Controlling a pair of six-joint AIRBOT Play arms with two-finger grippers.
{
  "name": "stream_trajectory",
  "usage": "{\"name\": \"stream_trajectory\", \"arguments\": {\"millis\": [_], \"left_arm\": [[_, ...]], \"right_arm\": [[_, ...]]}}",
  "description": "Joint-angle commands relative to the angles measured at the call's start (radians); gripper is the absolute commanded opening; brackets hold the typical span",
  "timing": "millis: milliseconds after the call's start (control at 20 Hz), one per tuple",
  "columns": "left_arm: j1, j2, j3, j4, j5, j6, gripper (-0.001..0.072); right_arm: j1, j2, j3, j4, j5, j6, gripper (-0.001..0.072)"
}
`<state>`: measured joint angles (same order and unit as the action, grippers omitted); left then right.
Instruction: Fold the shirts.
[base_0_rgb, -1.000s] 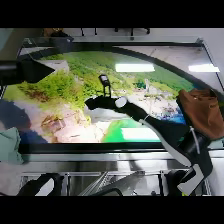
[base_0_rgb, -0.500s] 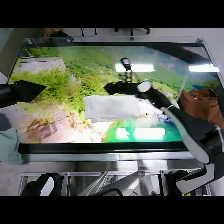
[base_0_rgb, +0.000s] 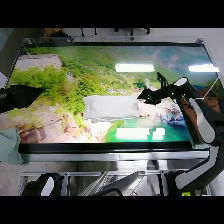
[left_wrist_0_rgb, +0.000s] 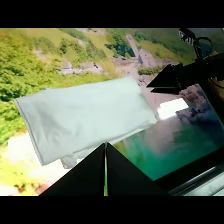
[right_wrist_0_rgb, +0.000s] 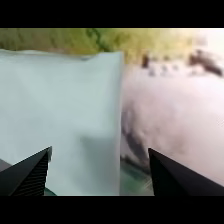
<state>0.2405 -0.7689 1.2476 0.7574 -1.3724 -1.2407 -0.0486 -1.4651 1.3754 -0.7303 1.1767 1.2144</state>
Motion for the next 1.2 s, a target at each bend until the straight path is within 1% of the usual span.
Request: {"name": "stream_trajectory", "arguments": {"millis": [0, 200, 250, 300, 350, 400, 450, 500, 600, 700, 800, 950, 1150], "left_arm": [[-0.001, -0.017, -0.001, -0.001, -0.019, -0.017, 0.0019], [-0.001, -0.056, -0.001, -0.002, -0.052, -0.018, 0.0019], [-0.001, -0.064, -0.001, -0.001, -0.051, -0.018, 0.0019], [-0.001, -0.072, -0.001, -0.002, -0.052, -0.018, 0.0019], [-0.001, -0.079, -0.001, -0.001, -0.054, -0.018, 0.0019], [-0.001, -0.087, -0.001, -0.001, -0.061, -0.018, 0.0019], [-0.001, -0.094, -0.001, -0.002, -0.072, -0.018, 0.0019], [-0.001, -0.098, -0.001, -0.001, -0.08, -0.021, 0.0019], [-0.001, -0.094, -0.001, 0.0, -0.088, -0.021, 0.0019], [-0.001, -0.082, -0.001, 0.001, -0.089, -0.021, 0.0019], [-0.001, -0.071, -0.001, 0.002, -0.1, -0.021, 0.0019], [-0.001, -0.059, -0.001, 0.002, -0.116, -0.02, 0.0019], [-0.001, -0.056, -0.001, 0.002, -0.156, -0.013, 0.0019]], "right_arm": [[0.039, -0.077, 0.0, -0.007, 0.024, 0.013, 0.0688], [0.129, -0.1, 0.0, -0.006, -0.011, 0.012, 0.0688], [0.146, -0.1, 0.0, 0.001, -0.026, 0.011, 0.066], [0.161, -0.1, 0.002, 0.029, -0.028, -0.011, 0.0404], [0.167, -0.098, 0.006, 0.068, -0.009, -0.036, 0.0079], [0.17, -0.09, 0.018, 0.104, 0.032, -0.051, 0.0042], [0.17, -0.071, 0.039, 0.114, 0.072, -0.059, 0.0019], [0.168, -0.034, 0.067, 0.11, 0.097, -0.063, 0.0019], [0.136, 0.06, 0.128, 0.106, 0.097, -0.056, 0.0018], [0.058, 0.147, 0.199, 0.107, 0.097, 0.016, 0.0018], [-0.049, 0.234, 0.252, 0.112, 0.092, 0.067, 0.0018], [-0.236, 0.33, 0.281, 0.144, 0.024, 0.148, 0.0018], [-0.476, 0.357, 0.281, 0.29, -0.106, 0.156, 0.0018]]}}
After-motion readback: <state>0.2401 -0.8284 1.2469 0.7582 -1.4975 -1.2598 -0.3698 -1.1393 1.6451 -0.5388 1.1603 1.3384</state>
